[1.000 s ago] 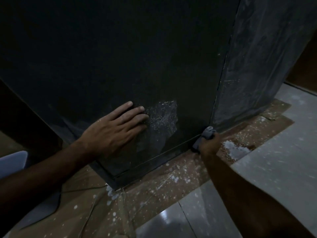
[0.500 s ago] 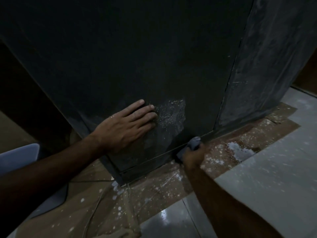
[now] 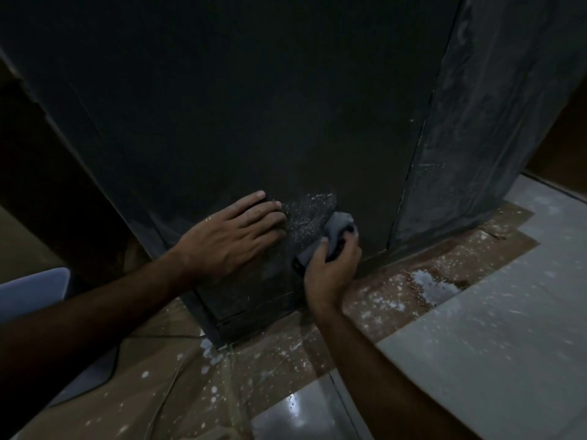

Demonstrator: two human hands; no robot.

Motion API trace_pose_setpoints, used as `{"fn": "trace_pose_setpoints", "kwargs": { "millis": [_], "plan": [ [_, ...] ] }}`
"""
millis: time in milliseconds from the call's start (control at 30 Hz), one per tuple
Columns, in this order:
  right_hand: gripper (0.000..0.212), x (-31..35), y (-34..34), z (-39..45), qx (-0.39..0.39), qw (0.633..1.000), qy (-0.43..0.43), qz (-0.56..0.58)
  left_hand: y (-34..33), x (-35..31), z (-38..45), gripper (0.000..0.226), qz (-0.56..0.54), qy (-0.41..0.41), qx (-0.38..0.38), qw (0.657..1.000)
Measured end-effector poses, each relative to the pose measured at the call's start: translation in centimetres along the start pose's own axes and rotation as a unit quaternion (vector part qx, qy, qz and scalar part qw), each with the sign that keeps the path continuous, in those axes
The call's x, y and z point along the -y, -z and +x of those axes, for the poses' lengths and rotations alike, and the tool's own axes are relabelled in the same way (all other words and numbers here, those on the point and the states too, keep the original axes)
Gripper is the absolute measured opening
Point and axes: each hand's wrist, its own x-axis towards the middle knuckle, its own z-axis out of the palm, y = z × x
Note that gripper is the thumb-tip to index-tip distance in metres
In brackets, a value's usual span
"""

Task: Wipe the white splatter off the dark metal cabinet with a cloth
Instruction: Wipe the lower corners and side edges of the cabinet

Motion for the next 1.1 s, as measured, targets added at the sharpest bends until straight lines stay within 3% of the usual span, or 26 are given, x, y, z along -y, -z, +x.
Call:
{"fn": "trace_pose_setpoints", "kwargs": {
  "millis": [100, 200, 300, 400, 467, 600, 700, 800, 867, 900, 1000, 1033, 1100],
  "plan": [
    [0.036, -1.3, 1.5, 0.0, 0.053, 0.998, -0.017, -0.006, 0.0, 0.2, -0.2, 0.051, -0.018, 0.003, 0.001, 1.0],
    [0.037, 0.6, 2.0, 3.6, -0.009, 0.997, -0.073, 0.008, 0.4, 0.3, -0.2, 0.049, -0.037, 0.002, -0.004, 0.999],
    [0.037, 4.9, 1.1, 4.1, -0.049, 0.997, 0.051, 0.041, 0.9, 0.2, 0.0, 0.046, -0.052, 0.011, -0.001, 0.999],
    [0.035, 4.6, 0.7, 1.2, 0.044, 0.984, 0.175, -0.004, 1.4, 0.4, 0.2, 0.05, -0.057, 0.011, 0.003, 0.998],
    [0.031, 2.4, 1.8, 1.1, 0.08, 0.978, 0.19, -0.031, 1.6, 0.3, 0.2, 0.047, -0.053, 0.008, 0.011, 0.998],
    [0.038, 4.3, 2.8, 5.6, -0.022, 0.997, 0.065, 0.03, 1.6, 0.2, 0.0, 0.044, -0.064, 0.022, 0.018, 0.998],
    [0.037, 9.1, 1.4, 6.0, -0.042, 0.983, 0.168, 0.059, 1.9, 0.2, 0.0, 0.044, -0.071, 0.023, 0.009, 0.997],
    [0.034, 6.9, 0.9, 2.8, 0.058, 0.954, 0.291, -0.034, 2.3, 0.3, 0.1, 0.041, -0.076, 0.016, -0.019, 0.997],
    [0.035, 3.1, 2.1, 1.4, 0.139, 0.944, 0.287, -0.084, 2.6, 0.5, 0.1, 0.039, -0.087, 0.015, -0.035, 0.995],
    [0.035, 2.1, 2.6, 1.7, 0.14, 0.956, 0.246, -0.073, 2.8, 0.7, 0.1, 0.039, -0.094, 0.014, -0.042, 0.995],
    [0.039, 4.7, 2.3, 5.5, 0.002, 0.995, 0.097, 0.025, 3.3, 0.3, -0.3, 0.038, -0.107, 0.013, -0.051, 0.993],
    [0.04, 6.8, 1.9, 6.9, -0.041, 0.993, 0.091, 0.058, 3.3, -0.1, -0.8, 0.037, -0.114, 0.013, -0.049, 0.992],
    [0.04, 10.7, 0.8, 7.4, -0.073, 0.98, 0.164, 0.088, 3.0, -0.3, -2.1, 0.035, -0.122, 0.012, -0.035, 0.992]
  ]
}}
